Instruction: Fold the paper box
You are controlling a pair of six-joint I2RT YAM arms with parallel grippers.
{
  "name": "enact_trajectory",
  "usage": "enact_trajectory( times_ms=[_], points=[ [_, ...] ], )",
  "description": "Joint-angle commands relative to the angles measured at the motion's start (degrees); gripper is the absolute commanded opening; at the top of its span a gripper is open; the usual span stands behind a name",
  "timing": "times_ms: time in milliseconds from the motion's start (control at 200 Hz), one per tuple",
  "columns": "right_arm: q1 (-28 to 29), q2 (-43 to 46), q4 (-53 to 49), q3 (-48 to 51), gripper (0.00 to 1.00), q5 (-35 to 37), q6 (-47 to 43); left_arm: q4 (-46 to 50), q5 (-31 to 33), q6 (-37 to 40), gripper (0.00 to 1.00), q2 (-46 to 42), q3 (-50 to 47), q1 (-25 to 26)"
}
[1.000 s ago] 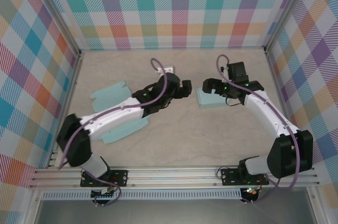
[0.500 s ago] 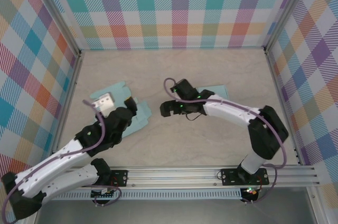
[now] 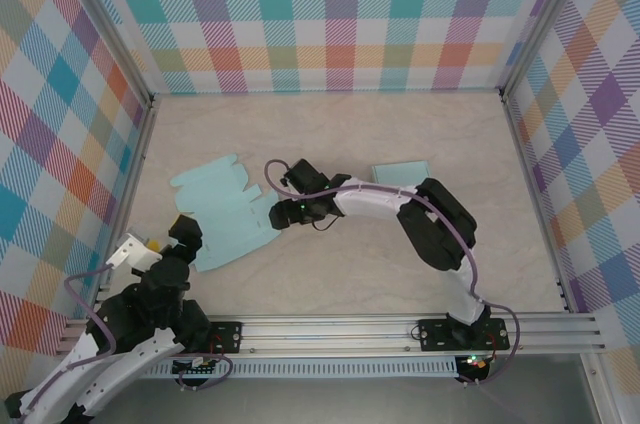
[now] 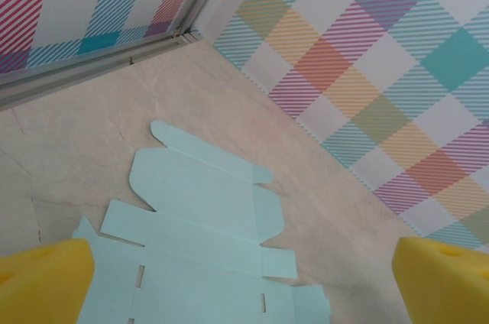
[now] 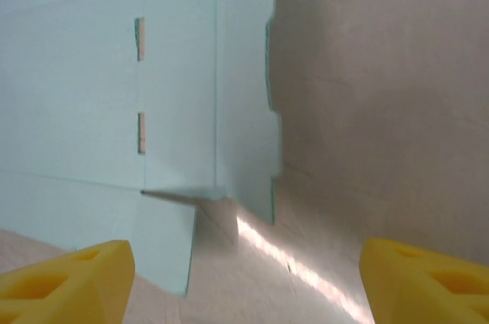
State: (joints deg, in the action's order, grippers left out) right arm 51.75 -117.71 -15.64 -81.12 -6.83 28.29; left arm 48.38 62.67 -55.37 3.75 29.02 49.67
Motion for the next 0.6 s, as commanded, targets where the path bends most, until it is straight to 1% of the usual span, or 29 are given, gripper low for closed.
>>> enact_trajectory(
  times_ms=[0, 80, 205, 390, 430, 475, 510, 565, 595],
  points=[
    [0.1, -3.1, 2.59, -3.6, 0.73, -3.69, 0.33, 2.29, 2.25, -1.17, 1.0, -1.04, -0.72, -0.45],
    [0.09, -5.57, 3.71, -5.15, 0.69, -4.54, 0.61, 2.66, 2.28, -1.36, 1.0, -0.41, -0.47, -0.44],
    [0.12, -8.95, 5.71, -7.37, 0.66, -5.32, 0.69, 2.61, 2.06, -1.92, 1.0, 0.87, -0.52, -0.42],
    [0.02, -11.88, 6.87, -10.33, 0.48, -4.77, -0.75, 3.1, 1.57, -2.36, 1.0, 1.71, -0.29, -0.41],
    [0.02, -11.87, 7.01, -10.62, 0.42, -4.71, -1.19, 3.29, 1.49, -2.53, 1.0, 1.7, -0.27, -0.43],
    [-0.07, -11.63, 7.1, -10.72, 0.33, -4.58, -1.55, 3.39, 1.32, -2.56, 1.0, 1.7, -0.27, -0.45],
    [-0.11, -11.15, 7.04, -10.59, 0.24, -4.47, -1.9, 3.4, 1.18, -2.55, 1.0, 1.78, -0.34, -0.37],
    [-0.28, -9.66, 7.21, -9.69, 0.08, -3.7, -2.57, 3.3, 0.92, -2.57, 1.0, 1.87, -0.36, -0.44],
    [-0.46, -8.57, 7.58, -8.83, 0.01, -3.23, -2.82, 3.3, 0.79, -2.44, 1.0, 2.02, -0.36, -0.44]
  ],
)
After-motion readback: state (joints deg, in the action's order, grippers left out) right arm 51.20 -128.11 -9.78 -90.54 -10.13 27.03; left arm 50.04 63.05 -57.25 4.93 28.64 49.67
